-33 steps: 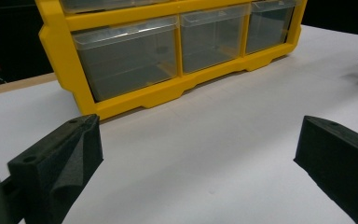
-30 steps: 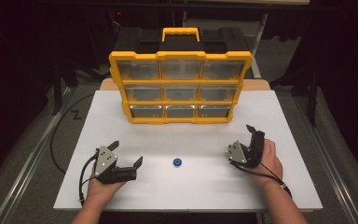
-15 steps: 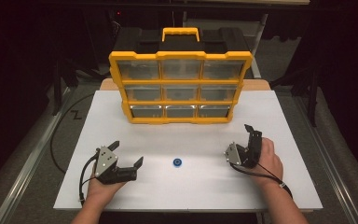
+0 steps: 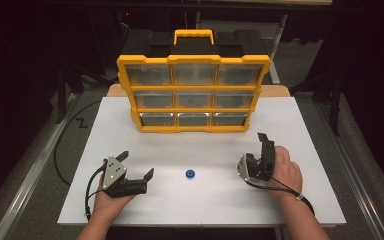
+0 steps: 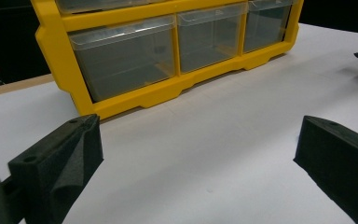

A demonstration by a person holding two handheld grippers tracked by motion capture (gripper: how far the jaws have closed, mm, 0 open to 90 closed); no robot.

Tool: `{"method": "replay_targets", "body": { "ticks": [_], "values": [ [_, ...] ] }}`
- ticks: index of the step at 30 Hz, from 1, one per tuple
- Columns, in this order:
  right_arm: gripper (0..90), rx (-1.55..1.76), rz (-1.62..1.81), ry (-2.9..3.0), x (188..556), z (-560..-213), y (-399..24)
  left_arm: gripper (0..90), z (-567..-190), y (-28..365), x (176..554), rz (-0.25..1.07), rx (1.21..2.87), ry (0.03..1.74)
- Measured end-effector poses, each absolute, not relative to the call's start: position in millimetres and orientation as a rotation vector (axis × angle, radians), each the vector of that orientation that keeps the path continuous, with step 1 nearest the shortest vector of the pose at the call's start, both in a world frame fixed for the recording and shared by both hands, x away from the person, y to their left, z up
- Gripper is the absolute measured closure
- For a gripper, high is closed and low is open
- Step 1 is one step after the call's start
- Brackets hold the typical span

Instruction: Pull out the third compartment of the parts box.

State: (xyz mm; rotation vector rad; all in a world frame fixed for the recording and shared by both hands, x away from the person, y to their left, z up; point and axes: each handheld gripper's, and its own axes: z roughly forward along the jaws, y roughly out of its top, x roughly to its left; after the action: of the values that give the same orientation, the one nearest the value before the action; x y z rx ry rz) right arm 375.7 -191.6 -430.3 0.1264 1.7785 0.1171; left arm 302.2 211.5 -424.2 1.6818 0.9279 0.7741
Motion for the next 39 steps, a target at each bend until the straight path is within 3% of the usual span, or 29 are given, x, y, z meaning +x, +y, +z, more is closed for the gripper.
{"method": "replay_targets", "body": {
  "ticks": [19,25,35,39],
  "values": [
    [11.6,0.078,0.034,1.740,376.3,-431.9,-185.7,1.7,-424.6,212.4,302.4,0.779,1.689,0.946],
    [19.2,0.061,0.035,1.727,376.9,-432.9,-182.1,1.8,-424.0,214.3,301.7,0.783,1.681,0.952],
    [40.5,0.036,0.028,1.724,378.5,-437.3,-174.1,1.8,-423.8,214.6,301.4,0.785,1.685,0.944],
    [44.0,0.031,0.031,1.717,378.6,-437.3,-169.7,1.9,-423.5,214.8,301.0,0.786,1.682,0.942]
  ]
}}
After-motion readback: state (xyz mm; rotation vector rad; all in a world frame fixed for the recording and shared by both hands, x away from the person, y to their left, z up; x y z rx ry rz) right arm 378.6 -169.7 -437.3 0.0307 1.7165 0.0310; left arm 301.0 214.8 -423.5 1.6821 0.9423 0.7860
